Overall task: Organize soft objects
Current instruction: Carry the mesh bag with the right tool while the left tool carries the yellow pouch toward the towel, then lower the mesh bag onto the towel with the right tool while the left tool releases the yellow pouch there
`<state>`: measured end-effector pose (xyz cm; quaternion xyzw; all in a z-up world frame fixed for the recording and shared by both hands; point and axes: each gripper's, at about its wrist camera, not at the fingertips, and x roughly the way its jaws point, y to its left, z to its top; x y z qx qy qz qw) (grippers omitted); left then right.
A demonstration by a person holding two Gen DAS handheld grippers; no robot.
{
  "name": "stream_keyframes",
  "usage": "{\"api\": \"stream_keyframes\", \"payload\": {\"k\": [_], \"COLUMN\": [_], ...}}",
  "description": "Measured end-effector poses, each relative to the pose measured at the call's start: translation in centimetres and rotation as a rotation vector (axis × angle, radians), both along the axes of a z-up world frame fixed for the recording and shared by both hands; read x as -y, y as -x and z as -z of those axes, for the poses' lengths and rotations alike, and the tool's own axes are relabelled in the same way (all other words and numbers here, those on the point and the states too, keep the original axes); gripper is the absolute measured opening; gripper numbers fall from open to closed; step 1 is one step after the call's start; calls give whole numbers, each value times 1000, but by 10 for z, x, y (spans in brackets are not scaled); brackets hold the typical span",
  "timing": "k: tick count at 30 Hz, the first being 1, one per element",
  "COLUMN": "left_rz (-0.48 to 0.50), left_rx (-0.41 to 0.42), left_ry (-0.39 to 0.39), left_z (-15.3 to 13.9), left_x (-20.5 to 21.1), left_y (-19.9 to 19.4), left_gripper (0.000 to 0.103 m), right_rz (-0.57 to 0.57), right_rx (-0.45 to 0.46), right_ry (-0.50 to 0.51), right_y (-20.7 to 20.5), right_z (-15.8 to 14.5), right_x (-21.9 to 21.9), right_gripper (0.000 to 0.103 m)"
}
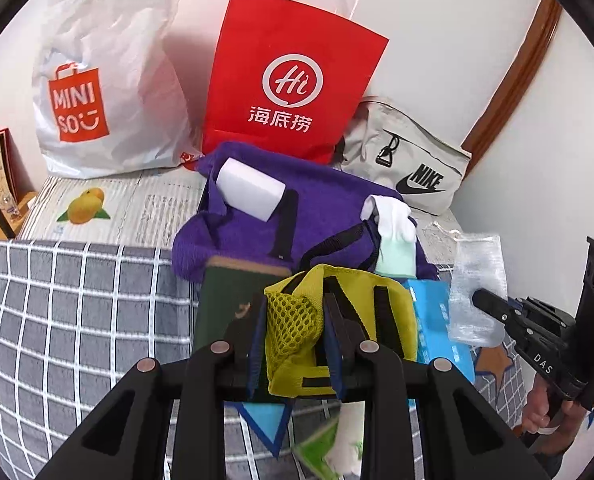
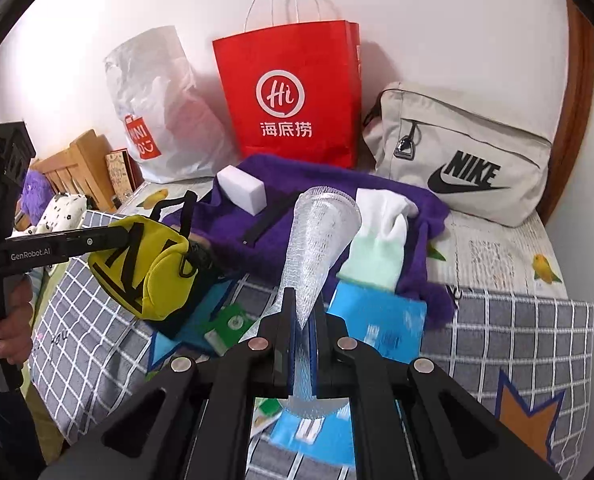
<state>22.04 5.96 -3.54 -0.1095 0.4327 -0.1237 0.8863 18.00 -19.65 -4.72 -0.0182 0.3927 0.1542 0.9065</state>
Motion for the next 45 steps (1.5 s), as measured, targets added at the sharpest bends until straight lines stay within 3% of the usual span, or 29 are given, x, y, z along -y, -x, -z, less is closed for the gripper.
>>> {"api": "stream_keyframes", "payload": {"k": [13, 26, 32, 45], "left_rz": [-25, -42, -54, -61], "left_rx": [-19, -116, -152, -182], "left_ry": [-37, -100, -109, -136], "left_z": [2, 41, 61, 71], "left_x": [2, 8, 6, 5], "left_y": [-65, -139, -152, -161], "left_gripper": [25, 25, 25, 26], "right_rz": [-27, -37, -43, -57], "right_rx": [-14, -78, -114, -211], "right_ry": [2, 30, 55, 110], "right_y": [-72, -146, -163, -176], "right_z": [4, 19, 39, 70], "right_x": [-11, -18, -22, -24], "right_gripper": [5, 6, 6, 6]}}
